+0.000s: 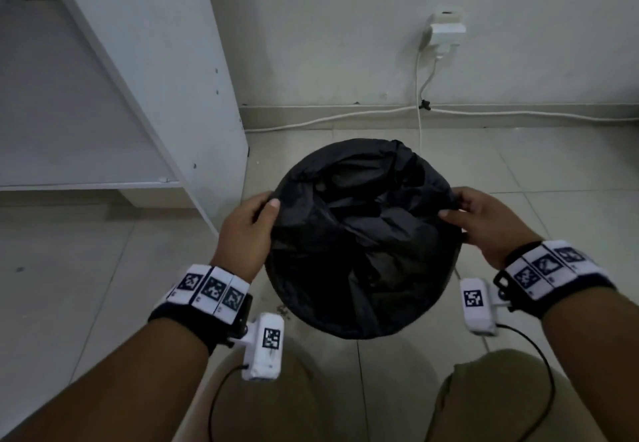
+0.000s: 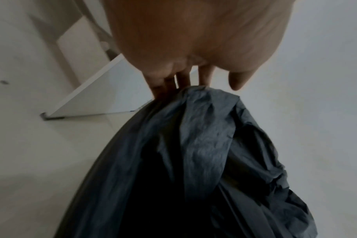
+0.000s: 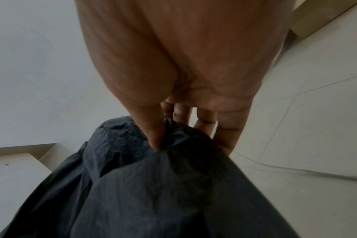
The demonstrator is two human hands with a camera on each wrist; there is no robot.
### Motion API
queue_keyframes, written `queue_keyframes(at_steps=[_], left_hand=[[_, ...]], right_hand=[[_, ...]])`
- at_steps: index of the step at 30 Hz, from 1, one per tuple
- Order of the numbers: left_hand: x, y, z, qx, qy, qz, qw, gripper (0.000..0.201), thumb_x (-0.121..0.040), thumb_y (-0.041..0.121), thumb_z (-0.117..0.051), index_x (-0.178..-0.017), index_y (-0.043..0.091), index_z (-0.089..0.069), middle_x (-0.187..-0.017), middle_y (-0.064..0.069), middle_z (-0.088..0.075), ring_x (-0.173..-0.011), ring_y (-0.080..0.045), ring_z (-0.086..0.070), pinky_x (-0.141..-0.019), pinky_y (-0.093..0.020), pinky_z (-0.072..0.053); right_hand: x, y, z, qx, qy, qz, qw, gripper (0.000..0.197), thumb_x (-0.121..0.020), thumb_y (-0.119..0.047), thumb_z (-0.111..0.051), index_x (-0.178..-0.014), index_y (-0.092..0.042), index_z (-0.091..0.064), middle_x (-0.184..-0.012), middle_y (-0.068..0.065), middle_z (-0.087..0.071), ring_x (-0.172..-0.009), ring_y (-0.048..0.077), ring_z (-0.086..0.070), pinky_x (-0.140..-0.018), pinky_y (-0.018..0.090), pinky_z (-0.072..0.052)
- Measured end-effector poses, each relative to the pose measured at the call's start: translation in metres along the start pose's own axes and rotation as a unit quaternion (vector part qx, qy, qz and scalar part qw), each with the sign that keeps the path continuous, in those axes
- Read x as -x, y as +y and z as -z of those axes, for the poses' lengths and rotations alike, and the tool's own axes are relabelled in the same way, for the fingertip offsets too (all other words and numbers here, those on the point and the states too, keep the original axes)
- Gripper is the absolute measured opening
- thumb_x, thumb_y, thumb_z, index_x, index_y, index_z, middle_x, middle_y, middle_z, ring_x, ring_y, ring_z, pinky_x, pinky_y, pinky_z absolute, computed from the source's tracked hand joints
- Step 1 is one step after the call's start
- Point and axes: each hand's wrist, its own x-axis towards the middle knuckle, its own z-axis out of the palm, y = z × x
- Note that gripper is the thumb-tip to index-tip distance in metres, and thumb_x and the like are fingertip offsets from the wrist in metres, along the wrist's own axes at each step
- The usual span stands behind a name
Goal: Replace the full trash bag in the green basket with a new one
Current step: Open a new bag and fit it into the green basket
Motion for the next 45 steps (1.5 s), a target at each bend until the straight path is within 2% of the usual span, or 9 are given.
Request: queue_keyframes(at_steps=[5, 8, 15, 21, 27, 31, 37, 42, 45], left_hand=[[0.006, -0.013, 0.002, -0.093, -0.042, -0.026, 0.994, 0.024, -0.106, 0.027, -0.044, -0.117, 0.018, -0.063, -0.103, 0.003, -0.068, -0.094, -0.014, -0.062, -0.074, -0.026, -0.044], [0.012, -0.019, 0.007, -0.087, -0.022, -0.018, 0.996, 0.027, -0.106, 0.026, -0.042, -0.122, 0.02, -0.063, -0.108, 0.004, -0.069, -0.097, -0.014, -0.062, -0.078, -0.029, -0.046], [0.028, -0.021, 0.025, -0.07, -0.03, 0.005, 0.997, 0.027, -0.107, 0.029, -0.04, -0.121, 0.024, -0.062, -0.106, 0.007, -0.07, -0.097, -0.009, -0.064, -0.085, -0.034, -0.051], [0.043, -0.025, 0.027, -0.04, -0.036, 0.031, 0.998, 0.026, -0.105, 0.036, -0.04, -0.12, 0.032, -0.061, -0.103, 0.013, -0.07, -0.094, 0.0, -0.065, -0.087, -0.037, -0.056], [0.04, -0.019, 0.025, -0.026, -0.044, 0.041, 0.998, 0.026, -0.103, 0.04, -0.041, -0.118, 0.032, -0.06, -0.099, 0.01, -0.071, -0.093, -0.007, -0.067, -0.085, -0.046, -0.057], [0.041, -0.016, 0.027, -0.034, -0.062, 0.043, 0.997, 0.029, -0.102, 0.041, -0.04, -0.122, 0.031, -0.059, -0.099, 0.014, -0.071, -0.09, 0.001, -0.066, -0.08, -0.033, -0.056], [0.049, -0.013, 0.024, -0.017, -0.091, 0.046, 0.995, 0.024, -0.102, 0.038, -0.042, -0.118, 0.035, -0.059, -0.095, 0.018, -0.07, -0.09, 0.003, -0.067, -0.074, -0.021, -0.053], [0.047, -0.015, 0.023, -0.006, -0.07, 0.043, 0.997, 0.027, -0.101, 0.042, -0.041, -0.119, 0.035, -0.059, -0.096, 0.012, -0.071, -0.089, -0.004, -0.069, -0.079, -0.037, -0.058], [0.042, -0.015, 0.028, -0.011, -0.061, 0.049, 0.997, 0.029, -0.1, 0.046, -0.039, -0.118, 0.036, -0.059, -0.097, 0.011, -0.071, -0.088, -0.005, -0.068, -0.081, -0.045, -0.057]], right_hand=[[-0.003, -0.011, -0.018, 0.193, 0.199, 0.055, 0.959, 0.029, -0.086, -0.029, -0.072, -0.111, -0.016, -0.066, -0.104, 0.006, -0.066, -0.094, 0.021, -0.062, -0.084, 0.031, -0.047], [0.028, -0.035, -0.058, 0.121, 0.356, 0.105, 0.921, 0.029, -0.087, -0.042, -0.067, -0.095, -0.014, -0.062, -0.091, 0.003, -0.062, -0.082, 0.017, -0.056, -0.076, 0.024, -0.038], [0.014, -0.007, -0.157, -0.124, 0.148, -0.106, 0.975, 0.04, -0.08, -0.059, -0.058, -0.089, -0.022, -0.068, -0.1, 0.001, -0.071, -0.099, 0.024, -0.065, -0.098, 0.047, -0.05], [-0.079, 0.08, -0.175, -0.184, 0.05, -0.247, 0.95, 0.115, -0.036, -0.096, -0.063, -0.134, -0.035, -0.057, -0.137, -0.004, -0.059, -0.124, 0.031, -0.055, -0.112, 0.047, -0.035], [-0.062, 0.031, -0.176, -0.216, 0.084, -0.265, 0.936, 0.061, -0.056, -0.062, -0.066, -0.094, -0.015, -0.074, -0.106, 0.009, -0.074, -0.097, 0.034, -0.068, -0.095, 0.045, -0.053], [-0.025, -0.006, -0.184, -0.323, 0.115, -0.27, 0.899, 0.039, -0.082, -0.047, -0.057, -0.101, -0.015, -0.069, -0.091, 0.002, -0.069, -0.082, 0.022, -0.064, -0.067, 0.032, -0.049], [-0.034, -0.015, -0.22, -0.501, -0.021, -0.273, 0.821, 0.063, -0.092, -0.06, -0.036, -0.11, -0.01, -0.07, -0.117, 0.018, -0.066, -0.113, 0.035, -0.055, -0.106, 0.045, -0.035], [-0.051, -0.015, -0.232, -0.445, 0.035, -0.277, 0.851, 0.059, -0.1, -0.046, -0.032, -0.146, -0.012, -0.042, -0.149, 0.014, -0.046, -0.136, 0.035, -0.044, -0.108, 0.044, -0.036], [-0.057, -0.001, -0.225, -0.441, -0.002, -0.273, 0.855, 0.052, -0.092, -0.051, -0.042, -0.127, -0.018, -0.062, -0.121, 0.009, -0.066, -0.11, 0.031, -0.061, -0.087, 0.041, -0.049]])
